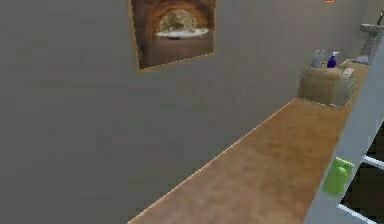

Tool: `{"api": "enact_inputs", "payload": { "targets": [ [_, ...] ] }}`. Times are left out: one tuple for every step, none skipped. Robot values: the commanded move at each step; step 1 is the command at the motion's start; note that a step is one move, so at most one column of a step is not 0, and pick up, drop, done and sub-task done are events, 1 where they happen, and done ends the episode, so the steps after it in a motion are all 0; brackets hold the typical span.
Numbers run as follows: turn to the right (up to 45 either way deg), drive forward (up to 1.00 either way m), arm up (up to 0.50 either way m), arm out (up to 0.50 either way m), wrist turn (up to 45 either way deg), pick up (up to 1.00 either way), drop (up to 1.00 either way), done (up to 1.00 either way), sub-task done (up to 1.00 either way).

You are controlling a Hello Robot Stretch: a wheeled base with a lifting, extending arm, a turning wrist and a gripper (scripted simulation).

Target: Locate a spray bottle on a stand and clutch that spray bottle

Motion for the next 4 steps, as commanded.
{"api": "enact_inputs", "payload": {
  "targets": [
    [0.0,0.80,0.00,0.00,0.0,0.00,0.00,0.00,0.00],
    [42.0,0.00,0.00,0.00,0.0,0.00,0.00,0.00,0.00],
    [0.0,1.00,0.00,0.00,0.0,0.00,0.00,0.00,0.00],
    [0.0,1.00,0.00,0.00,0.0,0.00,0.00,0.00,0.00]
  ]
}}
